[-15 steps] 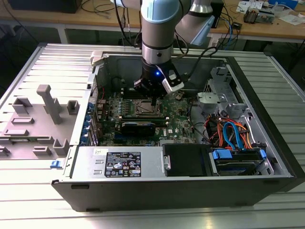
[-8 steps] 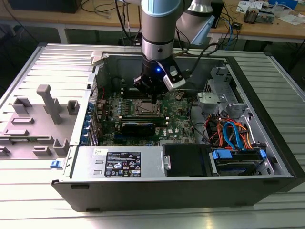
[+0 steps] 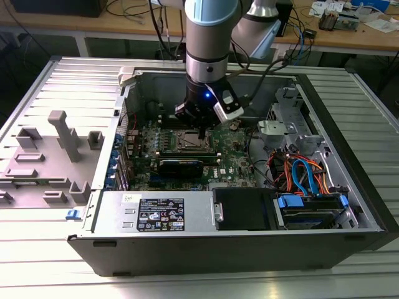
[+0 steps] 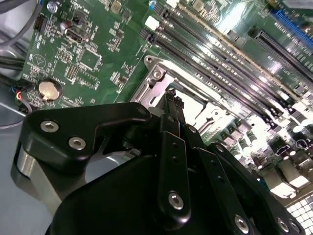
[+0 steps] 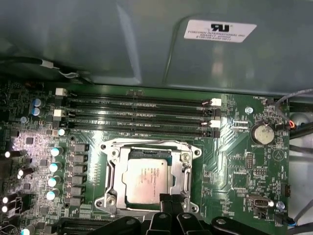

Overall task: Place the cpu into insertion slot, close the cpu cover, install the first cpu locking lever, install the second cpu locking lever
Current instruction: 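Install the second cpu locking lever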

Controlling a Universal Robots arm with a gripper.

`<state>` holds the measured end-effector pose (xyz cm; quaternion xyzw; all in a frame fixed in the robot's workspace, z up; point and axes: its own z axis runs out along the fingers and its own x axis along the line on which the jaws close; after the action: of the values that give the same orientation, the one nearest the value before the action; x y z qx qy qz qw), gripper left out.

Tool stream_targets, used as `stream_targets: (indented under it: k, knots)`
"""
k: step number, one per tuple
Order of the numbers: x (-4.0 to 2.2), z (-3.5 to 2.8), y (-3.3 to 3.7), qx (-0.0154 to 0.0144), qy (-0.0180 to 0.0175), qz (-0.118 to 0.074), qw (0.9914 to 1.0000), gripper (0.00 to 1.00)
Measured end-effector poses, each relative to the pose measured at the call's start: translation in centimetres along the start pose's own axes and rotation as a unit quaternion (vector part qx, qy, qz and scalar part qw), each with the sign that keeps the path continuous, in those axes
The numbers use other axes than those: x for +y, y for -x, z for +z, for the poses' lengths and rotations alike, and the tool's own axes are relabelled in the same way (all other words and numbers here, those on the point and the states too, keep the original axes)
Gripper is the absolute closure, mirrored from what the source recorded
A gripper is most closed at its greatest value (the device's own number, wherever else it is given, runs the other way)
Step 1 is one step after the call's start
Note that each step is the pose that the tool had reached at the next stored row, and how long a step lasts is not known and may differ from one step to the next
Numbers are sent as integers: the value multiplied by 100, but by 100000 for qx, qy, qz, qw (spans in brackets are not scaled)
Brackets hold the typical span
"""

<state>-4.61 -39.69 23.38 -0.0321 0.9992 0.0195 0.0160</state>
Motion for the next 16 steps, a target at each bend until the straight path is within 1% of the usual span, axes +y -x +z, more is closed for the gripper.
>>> stream_targets:
  k: [12,16]
  knots:
    - [-26,-2,-2,3,-6,5,100000,89]
    - [-27,-47,-1,0,-9,4,100000,89]
